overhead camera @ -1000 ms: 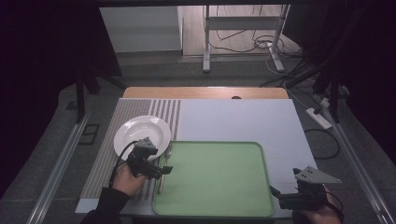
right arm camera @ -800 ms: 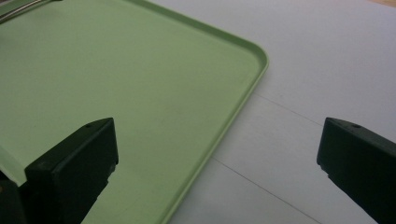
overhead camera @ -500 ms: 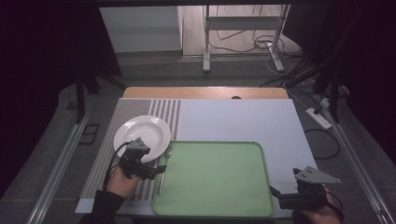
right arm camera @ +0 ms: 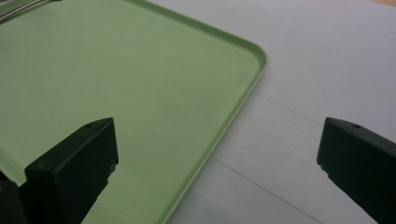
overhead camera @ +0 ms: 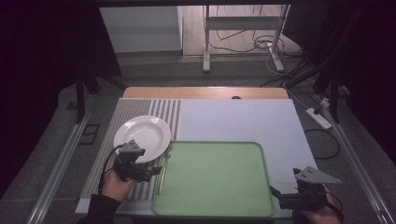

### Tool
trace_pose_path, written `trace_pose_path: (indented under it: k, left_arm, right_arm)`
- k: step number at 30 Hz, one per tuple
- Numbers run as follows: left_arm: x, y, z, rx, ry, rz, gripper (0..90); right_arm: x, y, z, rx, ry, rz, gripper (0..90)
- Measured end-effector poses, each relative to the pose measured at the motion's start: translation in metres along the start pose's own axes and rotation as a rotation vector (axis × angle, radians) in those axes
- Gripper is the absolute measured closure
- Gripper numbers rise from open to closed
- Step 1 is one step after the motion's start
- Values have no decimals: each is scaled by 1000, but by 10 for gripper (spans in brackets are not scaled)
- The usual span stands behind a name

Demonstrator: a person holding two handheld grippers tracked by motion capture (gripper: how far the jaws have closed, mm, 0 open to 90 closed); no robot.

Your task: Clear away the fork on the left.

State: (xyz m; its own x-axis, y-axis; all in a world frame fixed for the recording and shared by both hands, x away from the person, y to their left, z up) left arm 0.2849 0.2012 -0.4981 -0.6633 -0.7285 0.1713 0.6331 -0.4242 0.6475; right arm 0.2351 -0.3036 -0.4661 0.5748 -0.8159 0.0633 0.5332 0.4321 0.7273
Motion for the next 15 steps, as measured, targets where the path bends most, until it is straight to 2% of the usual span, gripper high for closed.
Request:
trace_pose_path:
  k: [15]
  left_arm:
    - [2, -12, 14, 34, -1, 30, 0]
  right_arm:
    - [0, 0, 0, -2, 0, -1, 0]
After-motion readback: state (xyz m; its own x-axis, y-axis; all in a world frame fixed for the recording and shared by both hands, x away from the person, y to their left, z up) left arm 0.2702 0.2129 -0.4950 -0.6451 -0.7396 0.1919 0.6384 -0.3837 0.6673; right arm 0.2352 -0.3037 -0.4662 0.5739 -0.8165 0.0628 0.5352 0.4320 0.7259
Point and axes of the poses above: each handheld gripper's, and its own axes: z roughly backward along the jaws, y roughly out of its top, x roughly to its right, the point moved 2 cm from there along -z, roughly forward along the jaws, and after that the axes turned 5 degrees about -x, right-handed, at the moved point
